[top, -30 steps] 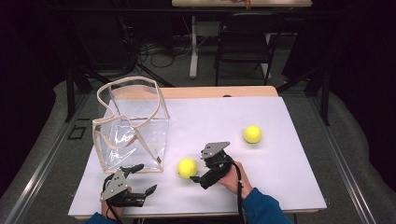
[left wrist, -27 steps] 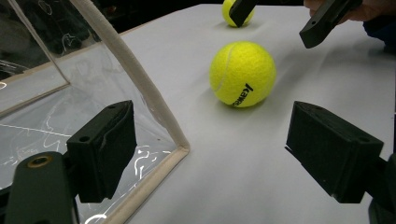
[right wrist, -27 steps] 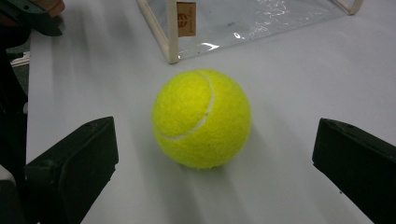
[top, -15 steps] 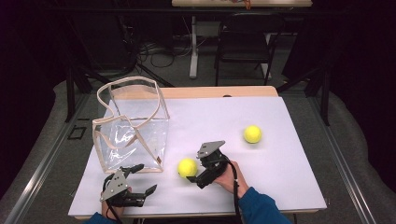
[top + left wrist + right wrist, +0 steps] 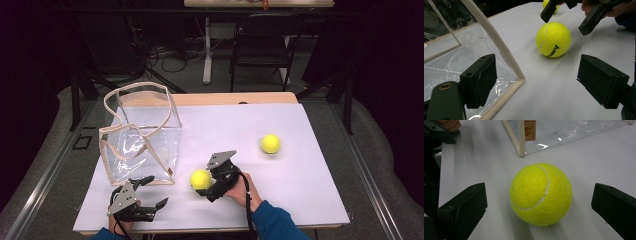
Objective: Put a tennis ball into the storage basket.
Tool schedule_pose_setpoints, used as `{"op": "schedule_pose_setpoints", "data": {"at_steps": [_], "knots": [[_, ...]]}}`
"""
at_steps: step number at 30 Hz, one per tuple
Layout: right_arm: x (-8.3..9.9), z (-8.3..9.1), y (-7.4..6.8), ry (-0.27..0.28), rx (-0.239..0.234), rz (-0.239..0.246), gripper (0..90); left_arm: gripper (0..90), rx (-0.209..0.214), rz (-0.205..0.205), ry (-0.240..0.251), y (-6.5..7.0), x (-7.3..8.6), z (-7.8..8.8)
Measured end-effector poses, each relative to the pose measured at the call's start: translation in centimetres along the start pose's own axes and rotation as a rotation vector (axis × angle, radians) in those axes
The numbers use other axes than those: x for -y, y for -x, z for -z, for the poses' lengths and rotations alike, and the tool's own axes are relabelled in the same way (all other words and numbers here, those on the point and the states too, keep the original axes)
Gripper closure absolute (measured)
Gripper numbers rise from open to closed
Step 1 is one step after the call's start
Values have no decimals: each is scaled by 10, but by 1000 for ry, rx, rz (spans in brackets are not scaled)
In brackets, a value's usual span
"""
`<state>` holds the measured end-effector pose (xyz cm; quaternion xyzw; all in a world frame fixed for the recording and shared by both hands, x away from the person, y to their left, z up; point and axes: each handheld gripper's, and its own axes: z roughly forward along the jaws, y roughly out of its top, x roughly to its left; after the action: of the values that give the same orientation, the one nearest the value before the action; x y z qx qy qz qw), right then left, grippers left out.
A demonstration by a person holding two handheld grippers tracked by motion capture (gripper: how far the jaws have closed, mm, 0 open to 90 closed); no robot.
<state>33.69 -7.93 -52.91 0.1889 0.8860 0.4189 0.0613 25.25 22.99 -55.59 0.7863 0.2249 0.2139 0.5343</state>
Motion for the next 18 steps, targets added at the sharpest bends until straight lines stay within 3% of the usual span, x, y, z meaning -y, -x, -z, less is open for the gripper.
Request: {"op": "schedule_pose_setpoints", "data": {"at_steps": [16,18], "knots": [[-1,-8,-2,-15,-7,-4,16,158,0,-1,-2,0,0,0],[-1,-13,0,-33,0,-14,61,158,0,-1,-2,0,0,0]]}}
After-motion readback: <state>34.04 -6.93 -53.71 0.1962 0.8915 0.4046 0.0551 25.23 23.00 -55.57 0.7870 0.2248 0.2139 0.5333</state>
